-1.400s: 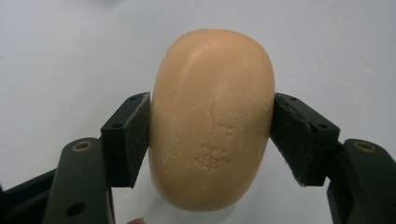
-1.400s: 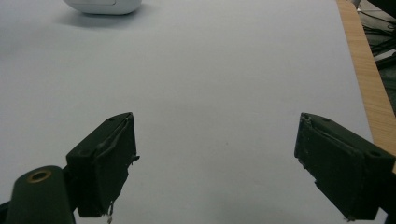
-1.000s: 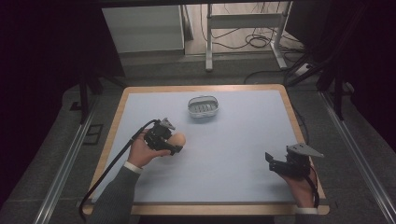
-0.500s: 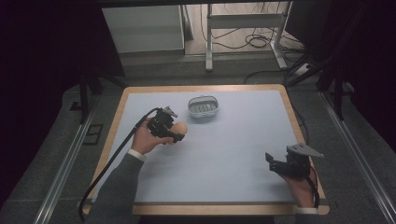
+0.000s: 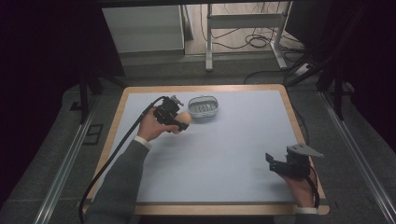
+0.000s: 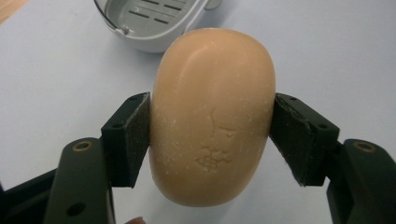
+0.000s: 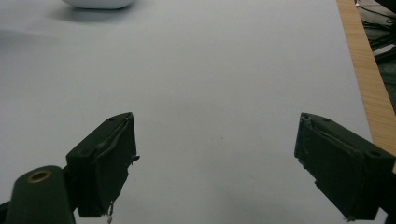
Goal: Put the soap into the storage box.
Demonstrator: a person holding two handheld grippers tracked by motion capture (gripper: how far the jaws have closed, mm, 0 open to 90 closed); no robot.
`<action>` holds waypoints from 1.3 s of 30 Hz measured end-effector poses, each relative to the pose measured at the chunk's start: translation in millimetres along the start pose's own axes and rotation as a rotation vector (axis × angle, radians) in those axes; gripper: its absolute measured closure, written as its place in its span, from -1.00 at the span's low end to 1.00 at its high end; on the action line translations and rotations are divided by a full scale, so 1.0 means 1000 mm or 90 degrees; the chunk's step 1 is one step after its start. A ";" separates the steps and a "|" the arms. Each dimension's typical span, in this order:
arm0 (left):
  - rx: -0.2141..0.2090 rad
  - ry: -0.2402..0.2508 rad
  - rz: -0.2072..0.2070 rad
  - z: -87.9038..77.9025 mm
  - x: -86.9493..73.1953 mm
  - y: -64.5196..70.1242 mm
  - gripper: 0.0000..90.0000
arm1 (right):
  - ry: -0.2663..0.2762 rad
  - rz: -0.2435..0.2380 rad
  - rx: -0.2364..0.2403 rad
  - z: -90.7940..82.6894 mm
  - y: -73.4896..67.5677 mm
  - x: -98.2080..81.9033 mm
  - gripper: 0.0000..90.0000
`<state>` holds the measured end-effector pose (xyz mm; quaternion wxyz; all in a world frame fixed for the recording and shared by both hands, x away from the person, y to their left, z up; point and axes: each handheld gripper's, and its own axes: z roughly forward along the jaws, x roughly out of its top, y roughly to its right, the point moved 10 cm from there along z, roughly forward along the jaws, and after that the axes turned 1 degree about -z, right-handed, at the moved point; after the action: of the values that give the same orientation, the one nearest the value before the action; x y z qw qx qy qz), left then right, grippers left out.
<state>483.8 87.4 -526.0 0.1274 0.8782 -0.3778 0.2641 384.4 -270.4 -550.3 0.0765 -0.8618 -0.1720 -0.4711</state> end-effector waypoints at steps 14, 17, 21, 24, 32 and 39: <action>-0.010 -0.012 0.029 0.014 0.047 -0.021 -0.29 | -0.004 -0.003 0.001 0.002 -0.001 -0.001 -0.72; -0.011 -0.021 0.038 0.022 0.060 -0.026 -0.29 | -0.005 -0.003 0.000 0.002 0.000 -0.002 -0.72; -0.013 -0.031 0.051 0.032 0.075 -0.029 -0.28 | -0.005 -0.002 0.000 0.002 0.001 -0.002 -0.71; -0.015 -0.038 0.061 0.038 0.086 -0.031 -0.28 | -0.007 -0.001 -0.001 0.002 0.002 -0.003 -0.72; -0.016 -0.056 0.077 0.061 0.099 -0.029 -0.29 | -0.010 -0.001 -0.002 0.002 0.001 -0.005 -0.72; -0.007 -0.080 0.078 0.082 0.092 -0.031 -0.29 | -0.015 -0.005 -0.001 0.004 0.000 -0.006 -0.72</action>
<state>589.3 18.7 -543.5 0.0916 0.8678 -0.4392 0.2136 384.5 -270.6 -557.6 0.0718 -0.8665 -0.1762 -0.4614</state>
